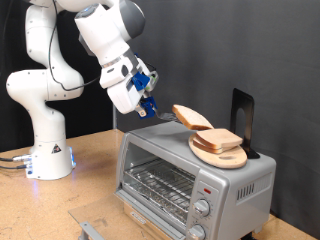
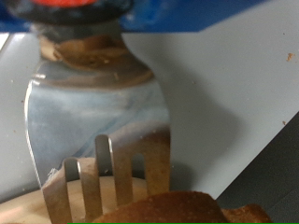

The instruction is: Make a piece of toast with the oven

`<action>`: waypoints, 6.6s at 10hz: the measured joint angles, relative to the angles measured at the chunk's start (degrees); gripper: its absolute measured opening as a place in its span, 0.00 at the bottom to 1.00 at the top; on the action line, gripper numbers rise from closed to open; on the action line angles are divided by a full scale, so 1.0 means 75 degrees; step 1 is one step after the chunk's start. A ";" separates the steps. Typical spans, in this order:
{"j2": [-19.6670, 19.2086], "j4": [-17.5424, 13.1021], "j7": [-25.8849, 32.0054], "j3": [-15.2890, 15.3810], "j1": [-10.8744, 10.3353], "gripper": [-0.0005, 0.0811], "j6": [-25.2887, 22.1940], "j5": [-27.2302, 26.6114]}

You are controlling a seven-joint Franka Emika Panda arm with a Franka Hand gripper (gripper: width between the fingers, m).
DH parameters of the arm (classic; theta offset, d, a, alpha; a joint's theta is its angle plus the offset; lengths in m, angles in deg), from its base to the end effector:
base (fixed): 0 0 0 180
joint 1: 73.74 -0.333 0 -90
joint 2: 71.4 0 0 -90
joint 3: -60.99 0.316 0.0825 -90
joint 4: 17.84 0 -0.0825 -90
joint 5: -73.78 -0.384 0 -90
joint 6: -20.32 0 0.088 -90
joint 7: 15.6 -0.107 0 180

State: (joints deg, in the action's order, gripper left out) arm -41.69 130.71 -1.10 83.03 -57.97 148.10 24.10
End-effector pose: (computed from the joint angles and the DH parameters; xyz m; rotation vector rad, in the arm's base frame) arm 0.4001 0.0681 0.4338 -2.6069 0.2180 -0.2787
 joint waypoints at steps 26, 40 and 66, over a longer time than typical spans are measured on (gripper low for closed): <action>-0.0348 0.0419 -0.0339 0.0556 -0.0019 0.61 0.0767 0.0278; -0.0489 0.0360 0.0183 0.0644 -0.0082 0.61 0.0501 0.0110; 0.0797 0.0495 0.0671 0.0146 -0.0062 0.61 -0.0145 -0.0741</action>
State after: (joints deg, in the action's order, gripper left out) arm -35.71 134.42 3.93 84.12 -58.44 147.02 18.54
